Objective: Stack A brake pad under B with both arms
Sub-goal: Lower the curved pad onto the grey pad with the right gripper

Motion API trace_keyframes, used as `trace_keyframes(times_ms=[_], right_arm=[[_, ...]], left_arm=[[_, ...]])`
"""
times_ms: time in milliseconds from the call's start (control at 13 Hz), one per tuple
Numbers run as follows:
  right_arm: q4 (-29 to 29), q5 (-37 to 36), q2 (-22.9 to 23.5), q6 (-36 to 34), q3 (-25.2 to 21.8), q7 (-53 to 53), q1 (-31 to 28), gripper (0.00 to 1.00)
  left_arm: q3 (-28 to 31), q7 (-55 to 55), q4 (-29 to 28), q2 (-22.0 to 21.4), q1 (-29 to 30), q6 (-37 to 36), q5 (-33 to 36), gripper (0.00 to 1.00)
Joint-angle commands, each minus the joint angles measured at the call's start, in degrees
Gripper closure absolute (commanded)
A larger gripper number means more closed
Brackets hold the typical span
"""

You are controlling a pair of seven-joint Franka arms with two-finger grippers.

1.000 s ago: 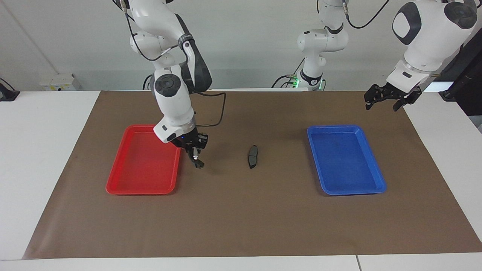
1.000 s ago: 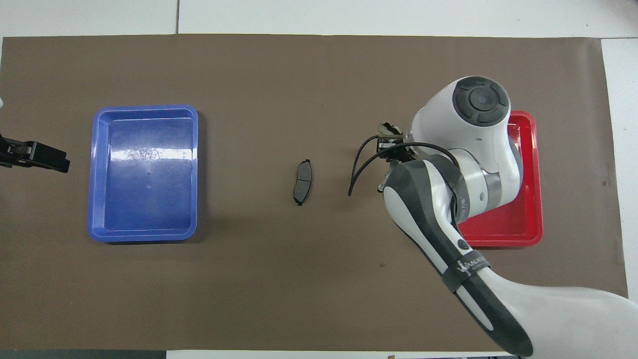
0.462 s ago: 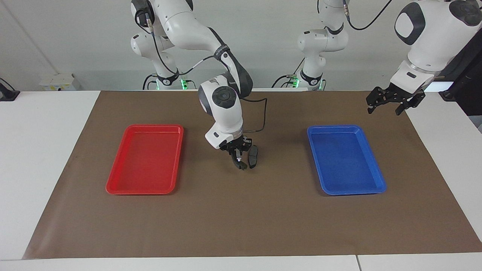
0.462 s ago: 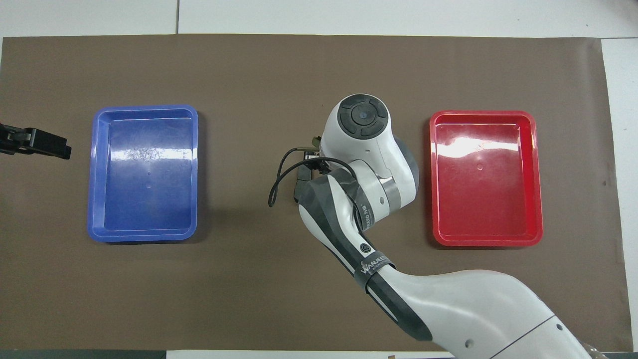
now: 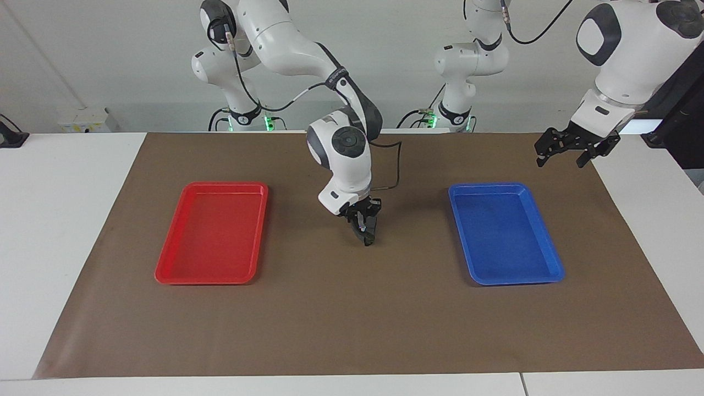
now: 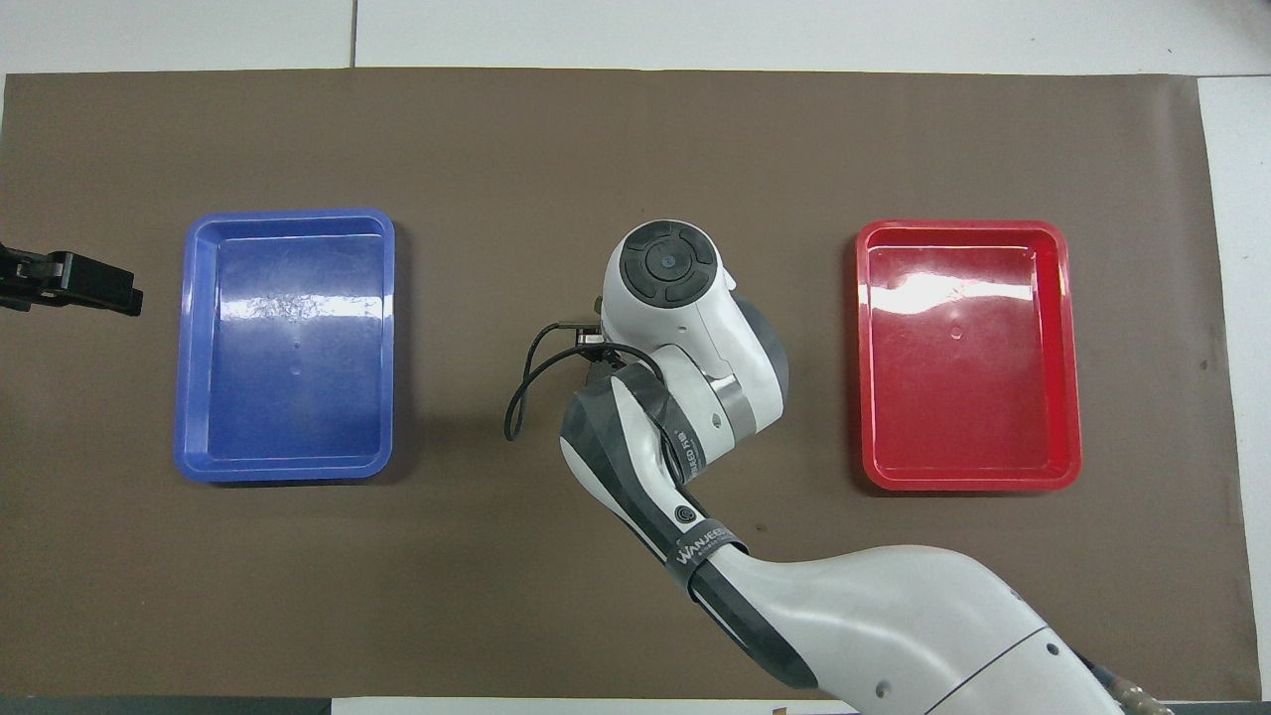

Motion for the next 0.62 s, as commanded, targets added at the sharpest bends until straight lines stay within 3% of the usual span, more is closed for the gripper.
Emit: trace_keyframes(times_ms=[0, 538], right_arm=[[0.7, 1.3, 0.9, 1.2, -0.1, 0.6, 0.2, 1.00], [0.7, 1.3, 2.5, 2.8, -0.1, 2.2, 0.9, 1.00]], left_arm=[[-0.2, -0.6, 0.8, 0.4, 0.3, -1.1, -0.8, 0.01], [-0.2, -0.5, 0.2, 0.0, 0.3, -1.4, -1.3, 0.00]])
